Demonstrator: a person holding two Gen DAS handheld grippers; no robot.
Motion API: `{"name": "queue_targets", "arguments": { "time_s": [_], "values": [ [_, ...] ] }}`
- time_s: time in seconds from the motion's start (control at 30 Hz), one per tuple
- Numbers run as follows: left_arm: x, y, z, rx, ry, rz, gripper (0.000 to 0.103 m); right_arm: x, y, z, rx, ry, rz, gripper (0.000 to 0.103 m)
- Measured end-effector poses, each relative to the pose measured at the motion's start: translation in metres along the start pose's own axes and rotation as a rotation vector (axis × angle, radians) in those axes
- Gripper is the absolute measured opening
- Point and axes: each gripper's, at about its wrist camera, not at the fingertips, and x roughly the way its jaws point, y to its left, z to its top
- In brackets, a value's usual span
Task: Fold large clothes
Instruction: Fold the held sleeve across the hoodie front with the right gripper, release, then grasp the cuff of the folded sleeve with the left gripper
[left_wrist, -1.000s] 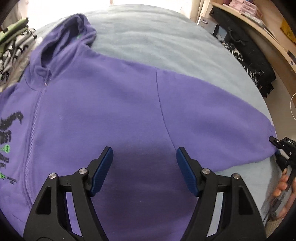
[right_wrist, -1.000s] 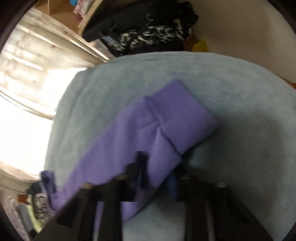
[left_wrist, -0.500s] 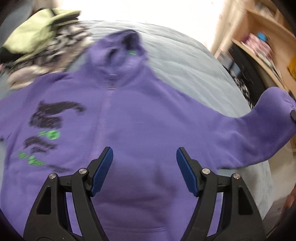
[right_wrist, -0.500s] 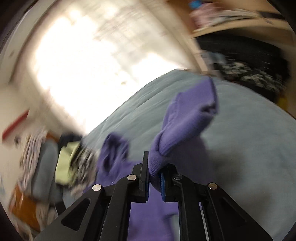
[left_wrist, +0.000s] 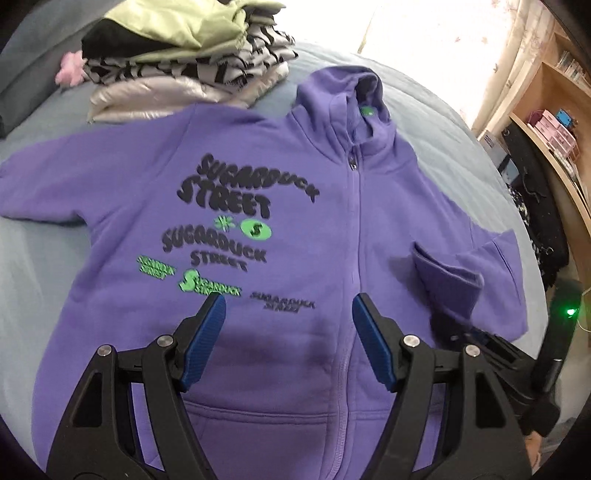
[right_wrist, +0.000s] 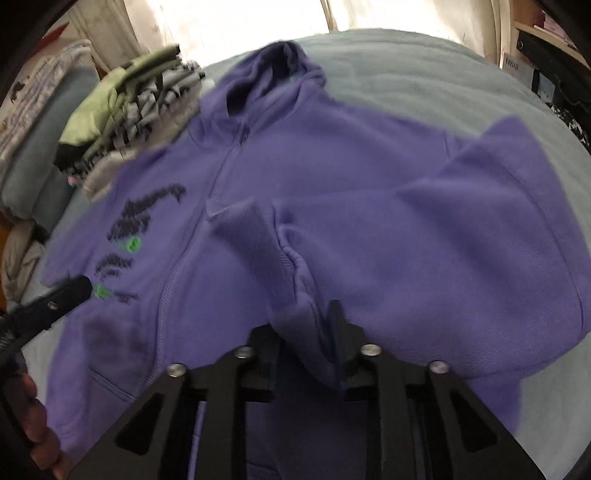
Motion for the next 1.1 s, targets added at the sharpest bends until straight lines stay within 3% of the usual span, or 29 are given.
{"name": "queue_targets", "arguments": {
  "time_s": [0.03,0.07,0.1,0.13,0.23,0.33,0.4,0.67,0.77,0.97,1.0,1.03,1.1],
  "values": [
    [0.003,-0.001,-0.002,0.005,0.013,-0.014,0.069,-0.005,-0.002,-0.004,0.004,-0.008,0.013,0.051],
    [0.005,-0.003,-0.005,0.012,0.025,-0.029,0.069,-0.009,-0.006,-0.008,0.006,-0.016,0.019,0.070],
    [0.009,-0.007,-0.005,0.016,0.034,-0.040,0.069,-0.017,-0.008,-0.012,0.005,-0.036,0.019,0.083],
    [0.012,-0.010,-0.007,0.020,0.050,-0.063,0.069,-0.027,-0.003,-0.012,-0.002,-0.059,0.015,0.085],
    [0.020,-0.020,-0.012,0.024,0.094,-0.140,0.069,-0.058,0.017,-0.022,-0.045,-0.107,0.006,0.085],
    [0.028,-0.030,-0.017,0.019,0.133,-0.208,0.069,-0.080,0.006,-0.043,-0.048,-0.138,0.008,0.085],
    [0.035,-0.036,-0.018,0.008,0.156,-0.247,0.069,-0.088,0.017,-0.048,-0.037,-0.154,0.014,0.085],
    [0.059,-0.068,-0.012,-0.062,0.226,-0.399,0.069,-0.098,-0.011,-0.083,0.055,-0.185,0.059,0.085],
    [0.067,-0.082,-0.006,-0.062,0.232,-0.411,0.069,-0.098,-0.013,-0.084,0.069,-0.192,0.077,0.085],
    [0.092,-0.117,0.003,-0.020,0.266,-0.367,0.068,-0.096,-0.021,-0.087,0.096,-0.175,0.089,0.085],
    [0.096,-0.123,0.005,-0.008,0.265,-0.354,0.049,-0.095,-0.023,-0.088,0.102,-0.172,0.093,0.084],
    [0.097,-0.130,0.007,0.021,0.264,-0.338,0.022,-0.095,-0.024,-0.088,0.108,-0.170,0.096,0.083],
    [0.097,-0.150,0.012,0.124,0.261,-0.268,0.013,-0.096,-0.025,-0.089,0.115,-0.172,0.098,0.083]
  ]
}}
